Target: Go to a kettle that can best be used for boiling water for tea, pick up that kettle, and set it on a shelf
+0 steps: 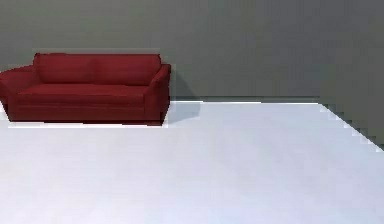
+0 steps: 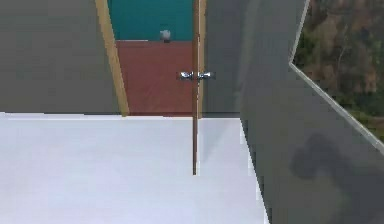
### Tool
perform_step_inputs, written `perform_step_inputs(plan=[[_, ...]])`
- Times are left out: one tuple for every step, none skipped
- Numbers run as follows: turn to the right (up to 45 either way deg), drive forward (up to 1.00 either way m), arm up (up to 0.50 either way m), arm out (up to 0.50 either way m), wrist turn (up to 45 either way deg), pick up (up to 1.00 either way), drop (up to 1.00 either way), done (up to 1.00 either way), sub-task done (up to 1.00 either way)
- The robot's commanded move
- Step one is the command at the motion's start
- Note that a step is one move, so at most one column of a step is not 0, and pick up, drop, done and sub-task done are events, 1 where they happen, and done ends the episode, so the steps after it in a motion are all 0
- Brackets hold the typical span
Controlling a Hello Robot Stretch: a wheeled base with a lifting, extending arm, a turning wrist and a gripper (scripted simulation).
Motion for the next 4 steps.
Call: perform_step_inputs(plan=[[-45.0, 0.00, 0.00, 0.00, 0.0, 0.00, 0.00, 0.00, 0.00], [-39.0, 0.00, 0.00, 0.00, 0.0, 0.00, 0.00, 0.00, 0.00], [0.0, 0.65, 0.00, 0.00, 0.0, 0.00, 0.00, 0.00, 0.00], [-45.0, 0.00, 0.00, 0.00, 0.0, 0.00, 0.00, 0.00, 0.00]])
